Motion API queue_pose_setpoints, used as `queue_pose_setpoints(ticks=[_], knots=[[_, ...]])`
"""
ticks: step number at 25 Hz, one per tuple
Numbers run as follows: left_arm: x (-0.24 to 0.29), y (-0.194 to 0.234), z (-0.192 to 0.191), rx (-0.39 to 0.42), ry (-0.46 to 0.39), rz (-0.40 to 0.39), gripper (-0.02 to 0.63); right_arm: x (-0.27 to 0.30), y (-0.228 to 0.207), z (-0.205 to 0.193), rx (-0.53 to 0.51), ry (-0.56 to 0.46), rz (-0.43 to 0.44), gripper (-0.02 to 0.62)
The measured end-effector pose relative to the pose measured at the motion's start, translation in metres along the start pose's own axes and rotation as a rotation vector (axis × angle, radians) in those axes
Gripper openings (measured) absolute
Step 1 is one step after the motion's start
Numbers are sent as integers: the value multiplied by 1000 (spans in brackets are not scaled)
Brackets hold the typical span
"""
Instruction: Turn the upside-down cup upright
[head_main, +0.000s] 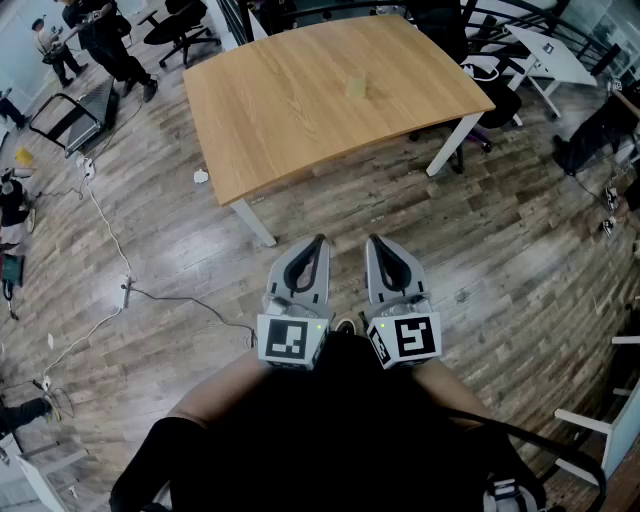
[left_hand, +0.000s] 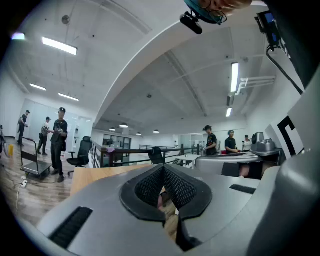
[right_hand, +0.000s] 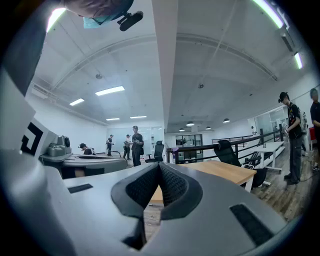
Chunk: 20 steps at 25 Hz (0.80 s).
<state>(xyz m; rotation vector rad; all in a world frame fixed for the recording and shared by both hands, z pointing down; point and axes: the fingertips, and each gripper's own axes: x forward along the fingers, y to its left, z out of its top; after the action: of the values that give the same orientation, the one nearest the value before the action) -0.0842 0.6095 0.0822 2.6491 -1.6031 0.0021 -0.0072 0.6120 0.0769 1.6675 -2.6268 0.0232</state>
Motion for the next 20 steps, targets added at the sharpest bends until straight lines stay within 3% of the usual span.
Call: queue_pose_setpoints(ticks=[7,11,14,20], knots=[[-2,13,5,-36,-36,-49,-4,14,11,2,-9,-5,-12,14],[-8,16,3,-17,-55,-90,-5,18,23,-4,-6,-3,-25,14],[-9,26,-5,-31,-33,-105,-4,26,27,-12,21,6,-53,12],[30,49,-10,-49,-37,-143,-4,64,-5,-17,48,16,-89,14]])
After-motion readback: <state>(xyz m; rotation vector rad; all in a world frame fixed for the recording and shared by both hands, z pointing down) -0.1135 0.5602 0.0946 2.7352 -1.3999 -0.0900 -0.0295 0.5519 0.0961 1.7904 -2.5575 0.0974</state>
